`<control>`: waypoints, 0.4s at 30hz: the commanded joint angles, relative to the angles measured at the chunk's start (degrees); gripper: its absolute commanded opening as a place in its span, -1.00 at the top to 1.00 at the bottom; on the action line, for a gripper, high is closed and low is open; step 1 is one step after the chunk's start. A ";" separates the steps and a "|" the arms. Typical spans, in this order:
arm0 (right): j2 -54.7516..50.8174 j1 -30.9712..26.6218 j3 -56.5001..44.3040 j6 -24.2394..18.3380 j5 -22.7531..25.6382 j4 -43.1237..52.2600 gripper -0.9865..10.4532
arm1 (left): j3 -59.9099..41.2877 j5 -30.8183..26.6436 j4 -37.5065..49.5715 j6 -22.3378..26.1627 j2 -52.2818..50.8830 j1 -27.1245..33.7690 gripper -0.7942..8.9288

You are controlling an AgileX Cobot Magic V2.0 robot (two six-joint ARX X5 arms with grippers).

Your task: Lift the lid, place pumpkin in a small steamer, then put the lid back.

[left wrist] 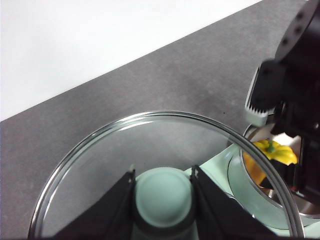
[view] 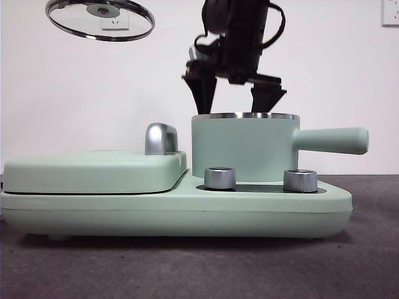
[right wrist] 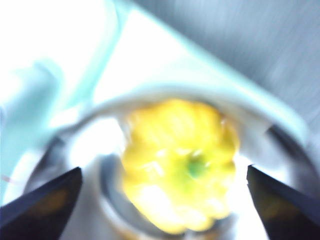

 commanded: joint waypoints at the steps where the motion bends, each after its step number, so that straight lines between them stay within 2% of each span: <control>1: 1.33 0.24 3.26 0.63 -0.24 -4.20 -0.15 | 1.20 0.17 1.49 0.04 -0.24 -0.11 0.81; 6: 0.24 0.26 4.07 0.68 -0.39 -4.42 -0.15 | 1.20 0.17 1.46 0.04 -0.24 -0.09 0.81; 12: -6.12 0.04 3.98 0.68 -0.20 -4.61 -0.15 | 1.20 0.20 1.38 -0.17 -0.24 -0.11 0.81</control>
